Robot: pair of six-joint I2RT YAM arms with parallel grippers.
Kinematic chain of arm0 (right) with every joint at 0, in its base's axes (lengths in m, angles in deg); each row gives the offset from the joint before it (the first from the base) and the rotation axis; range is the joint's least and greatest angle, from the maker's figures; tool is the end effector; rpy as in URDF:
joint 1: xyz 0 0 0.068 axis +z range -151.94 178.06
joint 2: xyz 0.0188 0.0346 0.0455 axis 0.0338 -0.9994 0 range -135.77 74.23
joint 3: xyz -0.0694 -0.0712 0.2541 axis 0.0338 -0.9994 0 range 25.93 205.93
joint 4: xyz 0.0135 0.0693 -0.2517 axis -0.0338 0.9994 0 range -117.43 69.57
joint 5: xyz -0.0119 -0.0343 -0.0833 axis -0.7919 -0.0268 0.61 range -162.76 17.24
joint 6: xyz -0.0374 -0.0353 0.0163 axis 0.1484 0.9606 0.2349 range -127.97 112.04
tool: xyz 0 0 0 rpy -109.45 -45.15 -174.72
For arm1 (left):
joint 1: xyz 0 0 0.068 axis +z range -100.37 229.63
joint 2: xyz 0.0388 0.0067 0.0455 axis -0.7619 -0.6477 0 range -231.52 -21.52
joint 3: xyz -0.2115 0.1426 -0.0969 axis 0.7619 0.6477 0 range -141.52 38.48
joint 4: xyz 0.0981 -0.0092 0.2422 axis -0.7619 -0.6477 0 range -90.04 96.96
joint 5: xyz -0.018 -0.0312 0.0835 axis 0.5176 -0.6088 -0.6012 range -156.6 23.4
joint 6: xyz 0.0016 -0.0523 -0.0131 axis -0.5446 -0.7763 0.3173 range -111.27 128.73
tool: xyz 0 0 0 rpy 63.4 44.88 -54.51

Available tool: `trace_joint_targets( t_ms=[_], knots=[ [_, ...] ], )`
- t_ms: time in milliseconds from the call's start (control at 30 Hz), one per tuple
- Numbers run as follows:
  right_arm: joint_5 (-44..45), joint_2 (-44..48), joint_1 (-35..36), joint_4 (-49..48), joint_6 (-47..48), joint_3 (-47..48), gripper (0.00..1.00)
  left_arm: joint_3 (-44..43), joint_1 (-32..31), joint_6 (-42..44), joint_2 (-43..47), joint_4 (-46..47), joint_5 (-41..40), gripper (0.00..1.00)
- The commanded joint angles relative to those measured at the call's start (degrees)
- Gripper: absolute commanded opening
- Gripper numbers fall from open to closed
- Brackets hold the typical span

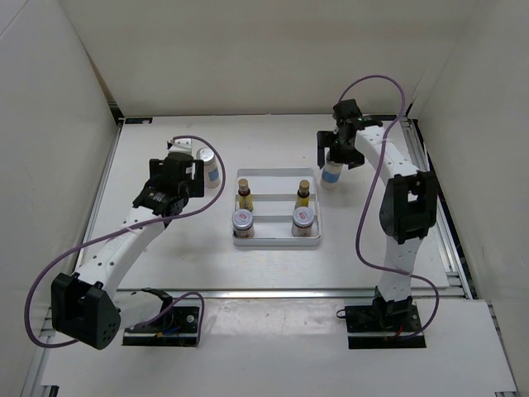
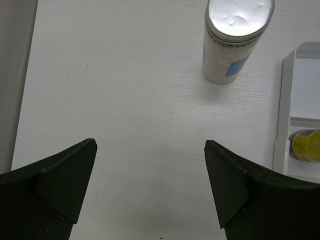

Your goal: Organize the condiment bottles

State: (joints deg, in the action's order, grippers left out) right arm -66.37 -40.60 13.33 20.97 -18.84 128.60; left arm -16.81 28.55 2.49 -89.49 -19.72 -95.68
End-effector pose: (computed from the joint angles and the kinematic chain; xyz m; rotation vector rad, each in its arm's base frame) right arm 0.4223 0.1113 0.2649 -0.0618 2.6162 0.0131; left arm 0.2436 -0.0754 0.2963 0.0161 2.1738 0.3026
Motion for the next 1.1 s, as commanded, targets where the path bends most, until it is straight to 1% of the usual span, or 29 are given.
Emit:
trace_joint_targets(
  t_ms=[0,67,100,133,200,233,267,300,400,433,533,600,667,733,833,967,1067],
  knots=[
    [-1.82,-1.45,-1.2,-0.15,0.59,2.88,1.0,-2.02,0.25,-0.79,1.78,0.92,-1.51,1.0],
    [-2.43,-2.07,-1.2,-0.15,0.06,3.5,1.0,-2.02,0.25,-0.79,1.78,0.92,-1.51,1.0],
    [-2.44,-2.77,-1.2,-0.15,0.06,4.2,0.98,-2.02,0.25,-0.79,1.78,0.92,-1.51,1.0],
    [-3.13,-3.38,-1.2,0.55,-0.46,4.2,0.93,-2.02,0.25,-0.79,1.78,0.92,-1.51,1.0],
    [-3.14,-3.39,-1.2,0.55,-0.46,4.73,0.89,-2.02,0.25,-0.79,1.78,0.92,-1.51,1.0],
    [-3.66,-3.39,-1.2,0.55,-0.46,4.73,0.84,-2.02,0.25,-0.79,1.78,0.92,-1.51,1.0],
    [-3.15,-3.39,-1.2,0.55,-0.46,4.73,0.82,-2.02,0.25,-0.79,1.78,0.92,-1.51,1.0],
    [-3.14,-3.39,-1.2,1.34,-0.46,5.25,0.74,-2.02,0.25,-0.79,1.78,0.92,-1.51,1.0],
    [-1.92,-1.9,-1.2,2.13,-0.46,5.78,0.59,-2.02,0.25,-0.79,1.78,0.92,-1.51,1.0],
    [-1.04,-1.2,-1.2,2.13,-0.46,5.78,0.51,-2.02,0.25,-0.79,1.78,0.92,-1.51,1.0],
    [1.16,1.97,-0.59,2.13,0.15,5.78,0.42,-2.02,0.25,-0.79,1.78,0.92,-1.51,1.0],
    [2.31,4.34,0.63,2.13,0.68,5.78,0.33,-2.02,0.25,-0.79,1.26,0.92,-1.51,1.0],
    [3.62,6.53,2.04,2.13,0.68,6.39,0.27,-2.02,0.25,-0.79,1.26,0.92,-1.51,1.0],
    [4.76,7.77,3.79,2.13,1.21,7.18,0.26,-2.02,0.25,-0.79,1.26,0.92,-1.51,1.0],
    [4.07,9.17,6.52,2.13,2.43,9.2,0.25,-2.02,0.25,-0.79,1.26,0.92,-1.51,1.0],
    [2.66,9.18,9.42,2.66,2.96,10.71,0.25,-2.02,0.25,-0.79,0.73,0.92,-1.51,1.0],
    [1.17,7.51,10.66,2.66,3.49,11.23,0.25,-2.02,0.25,-0.79,0.73,0.92,-1.51,1.0]
  ],
)
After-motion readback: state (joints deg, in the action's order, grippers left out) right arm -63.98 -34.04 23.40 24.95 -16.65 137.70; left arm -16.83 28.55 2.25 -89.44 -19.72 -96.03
